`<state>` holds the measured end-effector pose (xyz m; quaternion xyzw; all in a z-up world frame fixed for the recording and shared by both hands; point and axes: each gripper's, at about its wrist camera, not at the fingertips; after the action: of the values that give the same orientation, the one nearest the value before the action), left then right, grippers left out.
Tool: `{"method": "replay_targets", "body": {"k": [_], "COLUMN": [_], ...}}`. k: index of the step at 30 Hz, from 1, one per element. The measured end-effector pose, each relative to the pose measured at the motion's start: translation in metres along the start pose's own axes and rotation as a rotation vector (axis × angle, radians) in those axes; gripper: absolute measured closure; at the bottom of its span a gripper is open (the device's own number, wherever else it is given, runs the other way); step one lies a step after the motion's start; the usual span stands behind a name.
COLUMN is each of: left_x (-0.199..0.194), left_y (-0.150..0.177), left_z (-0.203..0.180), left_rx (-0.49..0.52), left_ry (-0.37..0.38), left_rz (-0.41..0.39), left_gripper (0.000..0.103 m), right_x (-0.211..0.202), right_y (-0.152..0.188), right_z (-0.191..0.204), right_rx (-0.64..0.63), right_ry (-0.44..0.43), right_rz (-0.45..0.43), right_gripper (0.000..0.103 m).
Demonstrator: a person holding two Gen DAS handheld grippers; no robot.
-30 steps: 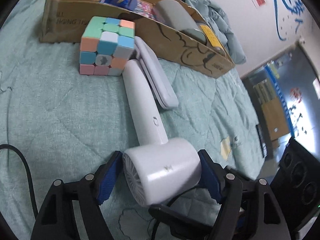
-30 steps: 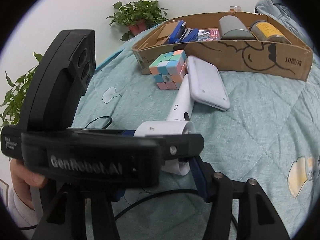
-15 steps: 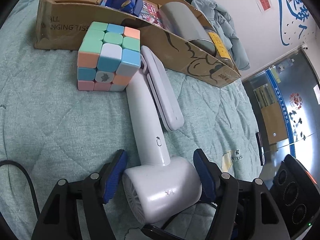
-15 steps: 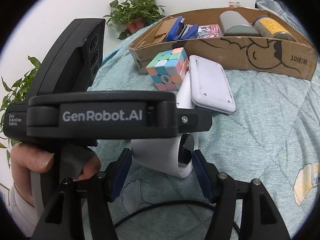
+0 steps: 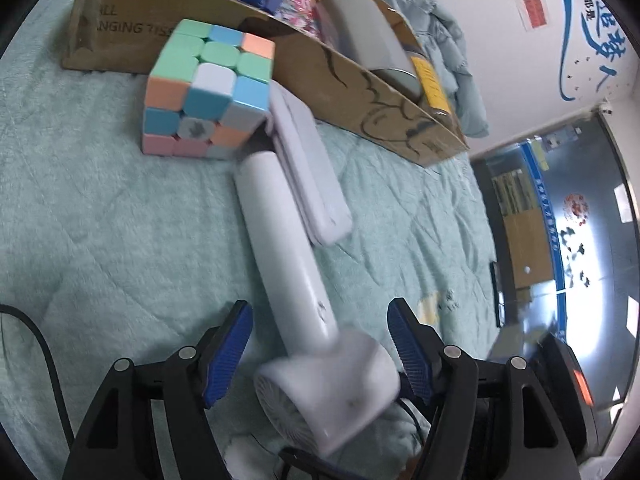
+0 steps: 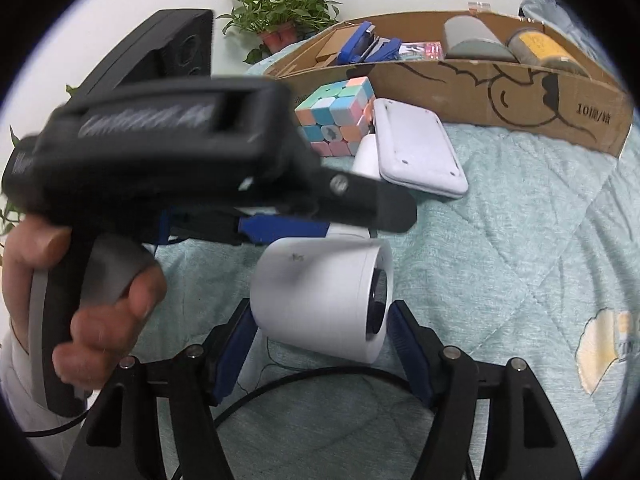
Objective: Organize rigid objects
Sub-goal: 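Grasp the white hair dryer by its head between both grippers, then lift the hair dryer with both grippers and lower it beside the stapler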
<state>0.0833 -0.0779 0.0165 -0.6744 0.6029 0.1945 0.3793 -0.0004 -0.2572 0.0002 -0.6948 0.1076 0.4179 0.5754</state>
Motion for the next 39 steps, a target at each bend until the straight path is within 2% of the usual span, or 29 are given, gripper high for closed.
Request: {"method": "replay_targets", "body": {"k": [2,4,6,7,10,14,17,21,25,33,39], "left_x": [0.005,0.009,0.009,0.009,0.007,0.0,-0.011,-0.028,-0.044,-0.062,-0.074], "left_y": [-0.001,0.0,0.002,0.004,0.006,0.01,0.011,0.011,0.006,-0.029,-0.084], "left_z": [-0.003,-0.01,-0.011,-0.012,-0.007,-0.012,-0.015,-0.03,-0.051,-0.078,-0.1], "left_rx": [0.025,0.062,0.08,0.083,0.053,0.065,0.066,0.092,0.153,0.211,0.273], "left_ry": [-0.009,-0.04,-0.072,-0.083,-0.069,-0.097,-0.087,-0.057,-0.08,-0.073,-0.074], "left_rz": [-0.001,0.012,0.002,-0.002,-0.015,-0.043,-0.07,-0.105,-0.161,-0.23,-0.254], "left_gripper": [0.036,0.054,0.06,0.067,0.068,0.068,0.068,0.071,0.071,0.071,0.071], "right_x": [0.002,0.002,0.0,-0.001,-0.004,-0.007,-0.015,-0.028,-0.036,-0.05,-0.056], "right_y": [0.0,0.0,0.003,0.004,0.007,0.009,0.01,0.008,0.0,-0.028,-0.067], "right_z": [0.005,0.009,0.009,0.008,0.003,0.006,0.009,0.015,0.015,0.012,0.005], "right_rx": [-0.014,-0.02,-0.027,-0.022,-0.01,-0.021,-0.03,-0.053,-0.055,-0.089,-0.104], "right_ry": [0.025,0.045,0.049,0.045,0.025,0.013,0.005,0.013,0.01,0.031,0.045], "right_rz": [-0.006,-0.011,-0.014,-0.014,-0.019,-0.03,-0.059,-0.112,-0.162,-0.251,-0.308], "right_gripper": [0.039,0.039,0.039,0.039,0.039,0.039,0.039,0.039,0.04,0.04,0.04]}}
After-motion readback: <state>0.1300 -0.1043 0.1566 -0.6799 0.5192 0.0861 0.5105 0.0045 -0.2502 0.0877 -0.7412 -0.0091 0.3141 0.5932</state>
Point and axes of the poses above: each gripper's, at about its wrist camera, not at the fingertips, and x roughly the way its jaws point, z to its left, y to its underside, and after that the axes turned 3 degrees about -z, right-handed
